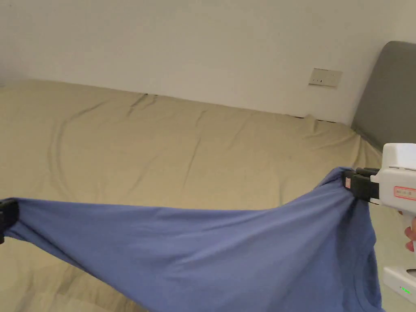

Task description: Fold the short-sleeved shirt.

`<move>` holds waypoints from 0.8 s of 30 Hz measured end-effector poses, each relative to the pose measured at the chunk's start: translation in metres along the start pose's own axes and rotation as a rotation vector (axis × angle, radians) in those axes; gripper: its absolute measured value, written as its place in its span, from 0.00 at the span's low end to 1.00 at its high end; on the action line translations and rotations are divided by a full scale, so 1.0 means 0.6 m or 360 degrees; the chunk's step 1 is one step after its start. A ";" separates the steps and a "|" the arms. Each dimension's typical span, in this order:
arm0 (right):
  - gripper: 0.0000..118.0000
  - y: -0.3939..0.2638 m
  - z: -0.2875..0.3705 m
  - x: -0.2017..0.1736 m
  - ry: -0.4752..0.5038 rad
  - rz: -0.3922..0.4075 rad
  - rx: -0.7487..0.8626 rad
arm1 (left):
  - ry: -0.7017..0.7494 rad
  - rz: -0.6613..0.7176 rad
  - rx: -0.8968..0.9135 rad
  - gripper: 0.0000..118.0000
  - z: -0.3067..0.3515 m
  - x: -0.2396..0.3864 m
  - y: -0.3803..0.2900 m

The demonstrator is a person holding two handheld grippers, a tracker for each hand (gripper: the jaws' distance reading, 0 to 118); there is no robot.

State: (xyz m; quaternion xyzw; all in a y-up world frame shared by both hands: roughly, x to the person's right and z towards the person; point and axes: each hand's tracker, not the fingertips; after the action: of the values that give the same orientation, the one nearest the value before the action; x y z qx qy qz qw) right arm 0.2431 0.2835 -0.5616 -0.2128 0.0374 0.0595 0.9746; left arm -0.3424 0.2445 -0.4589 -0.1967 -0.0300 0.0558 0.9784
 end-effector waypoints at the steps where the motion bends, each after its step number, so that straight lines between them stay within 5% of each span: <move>1: 0.04 0.026 0.031 0.017 -0.0045 -0.0061 0.0065 | -0.0149 0.0127 0.0059 0.01 0.006 -0.006 0.035; 3: 0.04 0.062 0.094 0.048 -0.0095 -0.0144 0.0202 | -0.0191 0.0233 0.0113 0.01 0.008 -0.003 0.098; 7: 0.04 0.131 0.181 0.099 -0.0197 -0.0156 0.0356 | -0.0106 -0.0025 0.0268 0.01 0.003 0.038 0.213; 12: 0.04 0.222 0.221 0.123 -0.0303 -0.0104 0.0512 | -0.0073 -0.0075 0.0401 0.01 -0.018 0.081 0.346; 15: 0.04 0.276 0.214 0.128 -0.0301 -0.0099 0.0613 | -0.0002 -0.0172 0.0482 0.01 -0.038 0.101 0.416; 18: 0.04 0.323 0.188 0.144 -0.0183 -0.0246 0.0710 | 0.0105 -0.0221 0.0473 0.01 -0.085 0.104 0.472; 24: 0.04 0.421 0.068 0.157 -0.0258 -0.0202 0.0735 | 0.0226 -0.0344 0.0522 0.01 -0.177 0.112 0.549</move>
State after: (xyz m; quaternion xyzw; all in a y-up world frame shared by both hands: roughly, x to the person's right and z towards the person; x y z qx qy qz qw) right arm 0.3051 0.5378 -0.6376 0.0191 -0.0416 0.0050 0.9989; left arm -0.2993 0.5138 -0.6824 -0.0339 0.0278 -0.0593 0.9973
